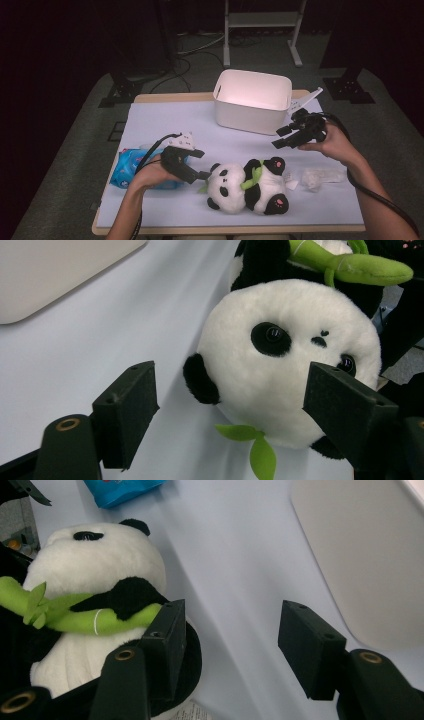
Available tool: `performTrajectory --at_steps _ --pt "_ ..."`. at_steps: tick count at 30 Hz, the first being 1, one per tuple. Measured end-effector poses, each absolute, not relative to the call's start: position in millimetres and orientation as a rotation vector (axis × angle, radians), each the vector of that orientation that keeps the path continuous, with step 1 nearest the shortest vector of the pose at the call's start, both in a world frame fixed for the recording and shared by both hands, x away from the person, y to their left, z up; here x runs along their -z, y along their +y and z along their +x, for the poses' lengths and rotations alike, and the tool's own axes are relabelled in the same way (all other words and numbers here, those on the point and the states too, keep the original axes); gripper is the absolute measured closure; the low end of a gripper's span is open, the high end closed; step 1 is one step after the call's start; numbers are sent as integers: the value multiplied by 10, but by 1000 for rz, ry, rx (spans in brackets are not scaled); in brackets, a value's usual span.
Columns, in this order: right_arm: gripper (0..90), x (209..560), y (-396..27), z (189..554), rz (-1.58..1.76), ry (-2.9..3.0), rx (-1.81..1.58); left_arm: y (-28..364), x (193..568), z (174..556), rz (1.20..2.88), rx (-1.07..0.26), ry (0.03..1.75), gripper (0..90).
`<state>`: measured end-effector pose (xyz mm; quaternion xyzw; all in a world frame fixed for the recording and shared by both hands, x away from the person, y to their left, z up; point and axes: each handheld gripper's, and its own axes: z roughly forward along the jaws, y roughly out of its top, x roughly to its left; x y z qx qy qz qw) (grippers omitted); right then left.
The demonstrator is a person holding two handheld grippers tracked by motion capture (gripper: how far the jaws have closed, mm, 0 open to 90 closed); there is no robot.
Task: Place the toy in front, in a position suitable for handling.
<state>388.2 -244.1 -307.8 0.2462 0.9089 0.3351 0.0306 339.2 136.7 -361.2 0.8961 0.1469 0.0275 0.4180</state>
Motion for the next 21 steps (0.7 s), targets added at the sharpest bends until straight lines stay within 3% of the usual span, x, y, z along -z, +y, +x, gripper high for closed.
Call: performTrajectory --at_steps 21 --pt "436 2967 -2291 3985 706 2816 -1012 1470 3595 3439 2237 -79 399 152"
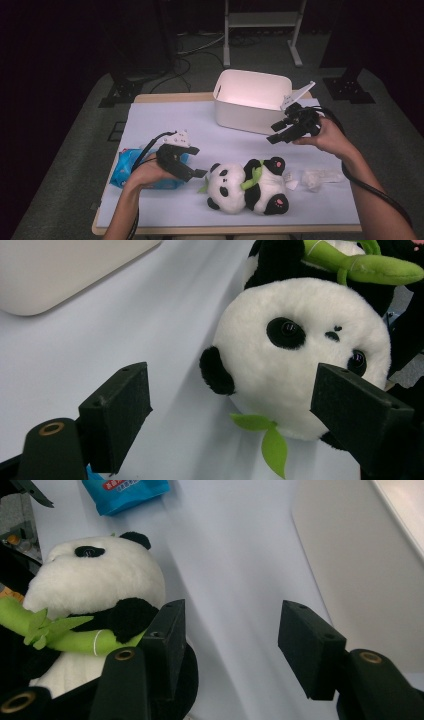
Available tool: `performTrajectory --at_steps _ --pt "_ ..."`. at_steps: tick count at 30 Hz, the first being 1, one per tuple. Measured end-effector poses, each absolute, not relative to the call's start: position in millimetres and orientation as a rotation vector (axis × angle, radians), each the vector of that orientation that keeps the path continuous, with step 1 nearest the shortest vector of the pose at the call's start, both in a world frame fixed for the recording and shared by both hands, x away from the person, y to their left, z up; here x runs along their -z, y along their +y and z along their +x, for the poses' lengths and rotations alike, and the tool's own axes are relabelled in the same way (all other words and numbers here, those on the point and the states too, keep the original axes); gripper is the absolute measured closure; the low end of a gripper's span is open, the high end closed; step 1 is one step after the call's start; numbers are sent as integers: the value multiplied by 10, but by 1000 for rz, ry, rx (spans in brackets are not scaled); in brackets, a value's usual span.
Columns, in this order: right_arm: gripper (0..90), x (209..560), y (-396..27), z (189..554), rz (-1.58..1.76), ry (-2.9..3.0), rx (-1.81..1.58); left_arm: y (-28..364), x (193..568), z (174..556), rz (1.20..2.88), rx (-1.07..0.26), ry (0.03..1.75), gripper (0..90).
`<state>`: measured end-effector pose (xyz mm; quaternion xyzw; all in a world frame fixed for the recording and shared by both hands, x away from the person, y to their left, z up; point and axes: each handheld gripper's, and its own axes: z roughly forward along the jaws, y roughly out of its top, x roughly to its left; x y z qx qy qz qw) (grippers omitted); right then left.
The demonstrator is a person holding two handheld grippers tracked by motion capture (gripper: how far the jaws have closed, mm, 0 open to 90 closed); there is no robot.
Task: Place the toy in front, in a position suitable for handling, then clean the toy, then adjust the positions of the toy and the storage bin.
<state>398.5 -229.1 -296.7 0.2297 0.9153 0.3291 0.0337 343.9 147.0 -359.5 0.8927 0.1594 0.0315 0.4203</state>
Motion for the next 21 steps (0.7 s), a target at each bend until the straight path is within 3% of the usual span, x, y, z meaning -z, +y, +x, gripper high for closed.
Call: performTrajectory --at_steps 21 --pt "437 2959 -2225 4007 692 2821 -1004 1504 3591 3423 2242 -83 414 128"
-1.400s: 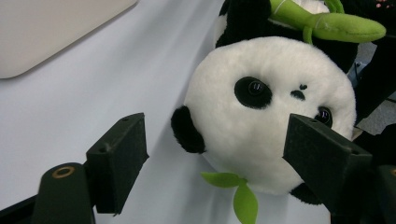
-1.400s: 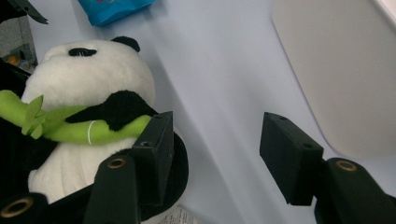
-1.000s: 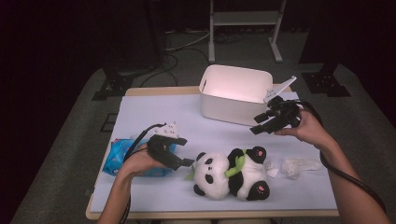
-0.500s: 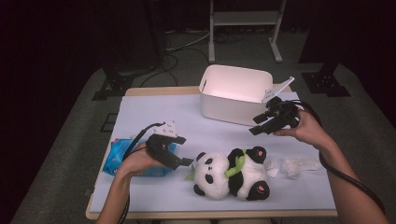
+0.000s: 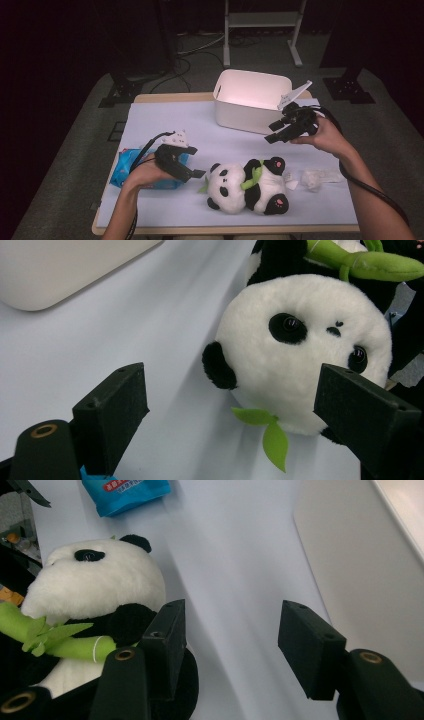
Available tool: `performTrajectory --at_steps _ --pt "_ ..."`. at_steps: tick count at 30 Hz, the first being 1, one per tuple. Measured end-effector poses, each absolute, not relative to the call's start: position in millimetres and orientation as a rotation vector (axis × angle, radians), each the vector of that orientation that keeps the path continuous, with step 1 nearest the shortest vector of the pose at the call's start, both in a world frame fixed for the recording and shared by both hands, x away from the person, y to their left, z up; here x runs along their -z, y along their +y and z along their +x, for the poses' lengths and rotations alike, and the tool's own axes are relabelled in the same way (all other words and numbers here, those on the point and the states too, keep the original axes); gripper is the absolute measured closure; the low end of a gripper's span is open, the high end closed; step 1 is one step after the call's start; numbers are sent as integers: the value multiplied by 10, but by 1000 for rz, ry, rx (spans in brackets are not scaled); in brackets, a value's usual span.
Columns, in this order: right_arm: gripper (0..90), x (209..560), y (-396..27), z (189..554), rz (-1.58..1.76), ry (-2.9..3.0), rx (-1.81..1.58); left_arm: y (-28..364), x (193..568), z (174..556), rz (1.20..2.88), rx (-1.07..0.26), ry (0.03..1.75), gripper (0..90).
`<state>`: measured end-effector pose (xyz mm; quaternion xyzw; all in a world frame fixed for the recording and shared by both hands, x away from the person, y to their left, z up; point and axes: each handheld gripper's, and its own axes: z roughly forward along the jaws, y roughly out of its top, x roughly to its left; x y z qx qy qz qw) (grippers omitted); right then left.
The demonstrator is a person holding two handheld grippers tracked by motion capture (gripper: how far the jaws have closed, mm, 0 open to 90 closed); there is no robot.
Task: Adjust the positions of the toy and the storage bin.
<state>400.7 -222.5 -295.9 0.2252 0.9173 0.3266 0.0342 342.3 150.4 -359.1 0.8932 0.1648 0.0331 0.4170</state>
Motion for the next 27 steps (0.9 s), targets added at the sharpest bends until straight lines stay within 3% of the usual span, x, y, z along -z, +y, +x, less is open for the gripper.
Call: performTrajectory --at_steps 27 --pt "480 2739 -1970 4461 616 2842 -926 1490 3638 3449 2260 -60 429 102"
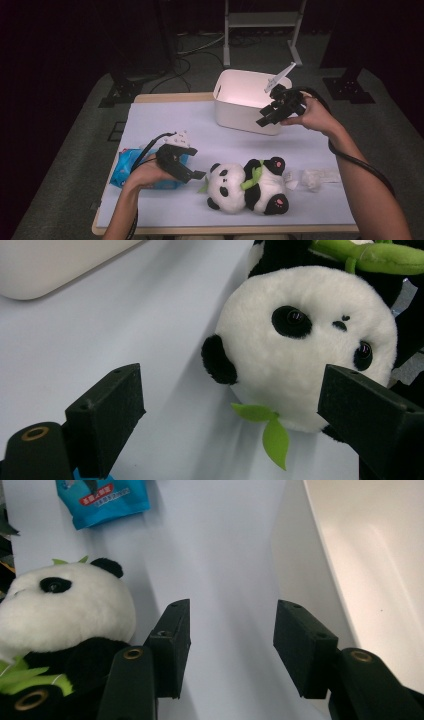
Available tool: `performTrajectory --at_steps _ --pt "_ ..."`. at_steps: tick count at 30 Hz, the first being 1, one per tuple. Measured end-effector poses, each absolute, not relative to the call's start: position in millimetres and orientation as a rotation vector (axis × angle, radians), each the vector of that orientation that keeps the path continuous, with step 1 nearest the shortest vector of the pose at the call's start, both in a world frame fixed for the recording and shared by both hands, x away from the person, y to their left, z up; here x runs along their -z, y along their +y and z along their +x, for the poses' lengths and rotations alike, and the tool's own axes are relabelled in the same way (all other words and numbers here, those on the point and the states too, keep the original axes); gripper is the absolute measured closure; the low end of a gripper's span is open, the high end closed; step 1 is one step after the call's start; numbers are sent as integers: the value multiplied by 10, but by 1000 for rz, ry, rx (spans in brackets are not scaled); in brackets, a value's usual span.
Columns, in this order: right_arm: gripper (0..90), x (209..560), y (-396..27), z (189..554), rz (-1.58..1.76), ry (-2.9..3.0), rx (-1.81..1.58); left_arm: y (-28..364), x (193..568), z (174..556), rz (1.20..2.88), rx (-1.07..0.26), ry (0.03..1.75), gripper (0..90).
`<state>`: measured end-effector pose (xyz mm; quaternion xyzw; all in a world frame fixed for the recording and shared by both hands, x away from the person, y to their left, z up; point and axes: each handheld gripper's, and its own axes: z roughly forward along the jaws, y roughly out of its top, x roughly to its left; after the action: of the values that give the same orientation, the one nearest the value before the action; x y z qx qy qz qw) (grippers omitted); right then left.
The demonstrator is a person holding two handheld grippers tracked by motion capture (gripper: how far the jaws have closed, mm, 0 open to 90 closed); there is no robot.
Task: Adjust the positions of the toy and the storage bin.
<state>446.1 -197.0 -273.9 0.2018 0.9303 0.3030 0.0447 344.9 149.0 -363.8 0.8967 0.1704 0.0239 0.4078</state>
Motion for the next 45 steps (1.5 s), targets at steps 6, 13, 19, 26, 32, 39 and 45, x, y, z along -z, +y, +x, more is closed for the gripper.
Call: performTrajectory --at_steps 6,13,19,26,32,39,45 --pt "487 2742 -1875 4609 625 2847 -917 1496 3633 3463 2257 -52 428 102" --pt "524 2748 -1809 4718 631 2849 -897 1512 3635 3478 2258 -52 433 102" --pt "551 2776 -1784 4830 647 2838 -890 1508 3634 3472 2256 -46 434 102" --pt "553 2831 -1828 4956 685 2831 -883 1533 3648 3477 2258 -40 447 102" --pt "561 2851 -1830 5022 696 2828 -870 1546 3656 3475 2256 -34 450 102" --pt "564 2884 -1827 5049 696 2814 -838 1544 3656 3474 2255 -32 446 102" --pt "579 2931 -1818 5071 702 2822 -807 1545 3658 3481 2250 -22 442 99"
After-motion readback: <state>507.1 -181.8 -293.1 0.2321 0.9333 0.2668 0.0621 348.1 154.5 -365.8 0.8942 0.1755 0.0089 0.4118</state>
